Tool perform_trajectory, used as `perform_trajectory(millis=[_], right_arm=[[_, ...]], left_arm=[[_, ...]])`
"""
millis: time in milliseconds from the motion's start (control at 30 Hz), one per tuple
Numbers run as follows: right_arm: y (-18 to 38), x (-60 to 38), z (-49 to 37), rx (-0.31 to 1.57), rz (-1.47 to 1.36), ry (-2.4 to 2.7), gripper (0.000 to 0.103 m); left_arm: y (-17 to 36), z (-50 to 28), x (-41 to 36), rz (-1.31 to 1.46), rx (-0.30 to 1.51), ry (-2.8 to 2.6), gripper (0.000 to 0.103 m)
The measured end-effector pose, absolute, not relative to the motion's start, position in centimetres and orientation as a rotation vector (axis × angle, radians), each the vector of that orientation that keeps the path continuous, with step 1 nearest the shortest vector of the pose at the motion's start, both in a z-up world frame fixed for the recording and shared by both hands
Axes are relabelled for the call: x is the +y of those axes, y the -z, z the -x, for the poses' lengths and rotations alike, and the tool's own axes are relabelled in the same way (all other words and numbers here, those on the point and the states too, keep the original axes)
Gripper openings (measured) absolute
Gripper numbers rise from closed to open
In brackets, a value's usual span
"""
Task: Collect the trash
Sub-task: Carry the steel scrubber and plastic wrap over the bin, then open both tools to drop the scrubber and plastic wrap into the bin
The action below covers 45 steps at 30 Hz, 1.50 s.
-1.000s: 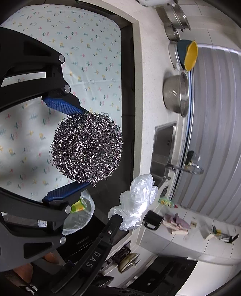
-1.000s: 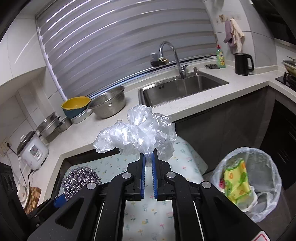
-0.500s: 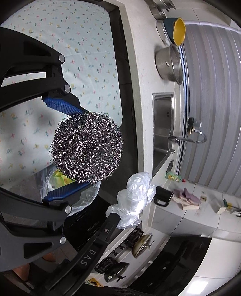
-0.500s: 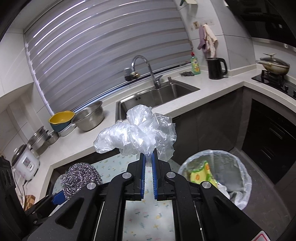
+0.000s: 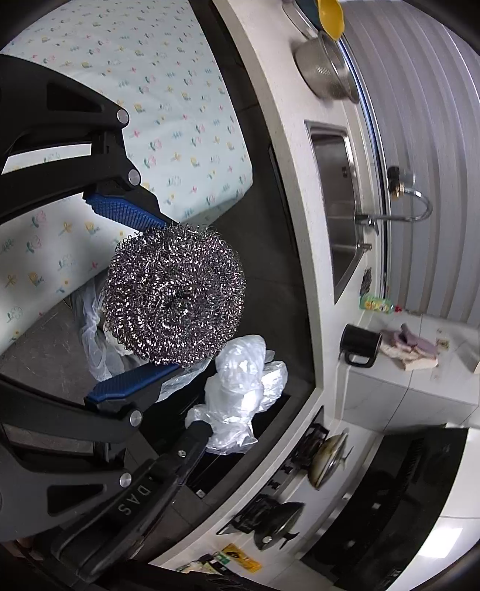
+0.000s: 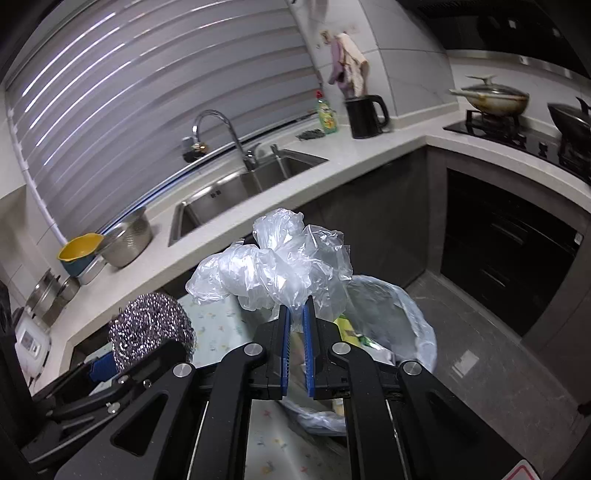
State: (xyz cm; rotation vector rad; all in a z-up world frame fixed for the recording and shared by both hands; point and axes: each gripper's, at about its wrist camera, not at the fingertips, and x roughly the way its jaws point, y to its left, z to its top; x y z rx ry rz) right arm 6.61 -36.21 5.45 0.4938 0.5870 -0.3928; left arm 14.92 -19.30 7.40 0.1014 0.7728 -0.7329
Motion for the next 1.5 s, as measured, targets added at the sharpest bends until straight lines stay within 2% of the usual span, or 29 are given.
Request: perform_trajectory(millis=[667,733,900,1500], right_arm=[[1.1,-41.5,-3.9,0.654,-0.591,0.542,0.007],[1.4,-41.7,-3.9,0.656,-0.593,0.546,0.007],[1.8,-42.1,-4.4,0.660,-0.597,0.547,0.007],[3.6,-40.7,-9.1,0.737,-0.558,0.480,0.007]], left_arm=[[-0.8,-15.2,-28.5,-0.260,0.867,0.863,0.067],[-0.5,-15.2,-28.8,-0.263,0.867,0.863,0.069],[-0.6,-15.2,-28.7,-0.252,0.845,0.856,0.083],[-1.4,-18.1,-25.3,-0.184,0.835,0.729,0.083]])
